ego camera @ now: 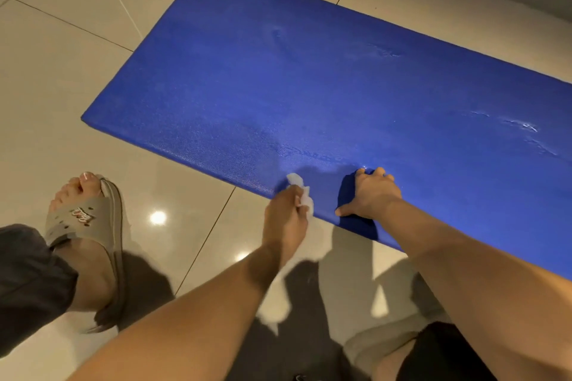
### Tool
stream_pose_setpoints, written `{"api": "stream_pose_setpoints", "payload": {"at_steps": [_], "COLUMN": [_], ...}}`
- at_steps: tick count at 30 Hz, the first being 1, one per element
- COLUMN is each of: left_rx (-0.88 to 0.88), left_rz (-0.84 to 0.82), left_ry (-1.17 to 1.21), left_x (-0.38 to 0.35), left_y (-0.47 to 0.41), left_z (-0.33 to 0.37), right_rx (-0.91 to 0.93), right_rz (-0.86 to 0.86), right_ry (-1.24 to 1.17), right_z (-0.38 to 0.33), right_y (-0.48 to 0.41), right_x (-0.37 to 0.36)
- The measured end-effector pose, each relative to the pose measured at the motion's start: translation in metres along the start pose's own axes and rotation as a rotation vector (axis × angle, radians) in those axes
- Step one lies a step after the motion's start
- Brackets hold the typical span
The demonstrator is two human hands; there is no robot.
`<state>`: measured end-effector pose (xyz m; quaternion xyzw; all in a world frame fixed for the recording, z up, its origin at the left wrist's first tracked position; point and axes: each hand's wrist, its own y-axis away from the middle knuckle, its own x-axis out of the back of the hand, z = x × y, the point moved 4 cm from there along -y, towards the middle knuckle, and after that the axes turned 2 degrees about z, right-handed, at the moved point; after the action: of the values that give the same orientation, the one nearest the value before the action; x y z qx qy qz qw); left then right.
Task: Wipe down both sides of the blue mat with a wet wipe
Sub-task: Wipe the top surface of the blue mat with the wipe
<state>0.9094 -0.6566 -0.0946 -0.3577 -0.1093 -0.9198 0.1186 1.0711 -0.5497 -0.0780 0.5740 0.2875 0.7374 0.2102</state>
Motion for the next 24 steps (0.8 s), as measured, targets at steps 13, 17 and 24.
{"api": "stream_pose_setpoints", "payload": {"at_steps": [13,17,24], "left_rx": [0.137,0.273,0.274], "left_rz": [0.104,0.222,0.086], "left_ry": [-0.179,-0.137,-0.001], "left_x": [0.049,0.055,0.006], "left_y": [-0.030,-0.024,-0.002], "left_z": [-0.047,-0.049,-0.008], "right_rx": [0.136,0.131,0.142], "right_rz": [0.086,0.114,0.119], "right_ry": [0.286,0.268,0.270], "right_z": [-0.005,0.000,-0.001], "right_y": [0.009,0.013,0.014], "right_x": [0.010,0.008,0.009]}}
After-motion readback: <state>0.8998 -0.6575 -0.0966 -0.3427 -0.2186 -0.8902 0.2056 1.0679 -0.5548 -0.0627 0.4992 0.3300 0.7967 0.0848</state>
